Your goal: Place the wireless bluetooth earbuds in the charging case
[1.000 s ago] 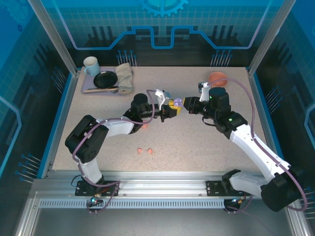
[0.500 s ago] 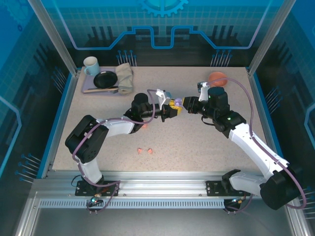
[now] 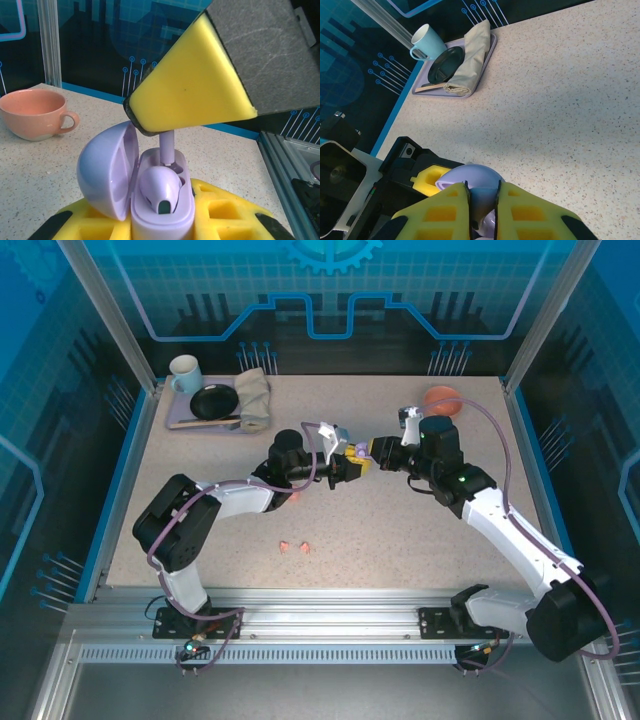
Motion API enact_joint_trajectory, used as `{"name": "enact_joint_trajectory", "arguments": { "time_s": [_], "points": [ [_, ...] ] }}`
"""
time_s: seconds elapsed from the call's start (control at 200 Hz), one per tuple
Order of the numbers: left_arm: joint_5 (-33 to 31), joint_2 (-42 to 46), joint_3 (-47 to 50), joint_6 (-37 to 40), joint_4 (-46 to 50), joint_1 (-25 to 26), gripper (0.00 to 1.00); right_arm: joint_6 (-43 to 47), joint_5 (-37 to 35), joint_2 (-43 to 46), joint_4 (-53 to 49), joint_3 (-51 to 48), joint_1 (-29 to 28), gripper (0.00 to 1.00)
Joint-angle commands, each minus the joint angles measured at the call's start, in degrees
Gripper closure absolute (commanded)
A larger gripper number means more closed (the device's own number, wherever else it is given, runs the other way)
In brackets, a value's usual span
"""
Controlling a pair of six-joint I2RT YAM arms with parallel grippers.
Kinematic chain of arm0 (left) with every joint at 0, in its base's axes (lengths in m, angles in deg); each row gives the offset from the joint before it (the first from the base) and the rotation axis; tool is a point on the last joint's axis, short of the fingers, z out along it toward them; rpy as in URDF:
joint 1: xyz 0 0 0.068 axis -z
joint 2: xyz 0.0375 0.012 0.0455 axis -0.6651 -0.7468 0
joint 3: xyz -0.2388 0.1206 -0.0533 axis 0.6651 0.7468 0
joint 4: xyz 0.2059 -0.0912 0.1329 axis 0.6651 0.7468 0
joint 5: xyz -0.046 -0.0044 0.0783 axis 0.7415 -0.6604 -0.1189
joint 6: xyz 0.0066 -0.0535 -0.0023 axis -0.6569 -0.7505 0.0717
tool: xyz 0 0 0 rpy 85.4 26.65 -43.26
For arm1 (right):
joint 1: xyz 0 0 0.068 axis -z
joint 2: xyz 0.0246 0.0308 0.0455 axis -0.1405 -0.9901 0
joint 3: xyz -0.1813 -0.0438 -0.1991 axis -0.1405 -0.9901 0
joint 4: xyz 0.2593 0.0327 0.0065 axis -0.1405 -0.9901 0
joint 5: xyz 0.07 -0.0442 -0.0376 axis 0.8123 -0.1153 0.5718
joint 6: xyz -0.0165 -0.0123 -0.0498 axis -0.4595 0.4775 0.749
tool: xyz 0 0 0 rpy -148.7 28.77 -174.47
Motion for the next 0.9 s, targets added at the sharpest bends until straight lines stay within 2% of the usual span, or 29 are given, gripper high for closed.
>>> {"name": "enact_joint_trajectory", "arguments": {
  "time_s": [0.0, 0.485, 0.895],
  "points": [
    [1.45, 1.12, -2.27, 1.78, -0.55, 0.64, 1.00, 3.12, -0.48, -0.73, -1.37, 1.78, -1.23, 0.86],
    [0.74, 1.22, -2.41, 3.48, 0.16, 0.61, 1.00, 9.37, -4.85, -2.73, -8.17, 5.22, -4.92, 0.87],
    [0.91, 1.34, -1.79, 3.86, 0.65, 0.61, 1.00, 7.24, -6.90, -0.75, -8.72, 7.03, -4.02, 0.88]
  ]
}}
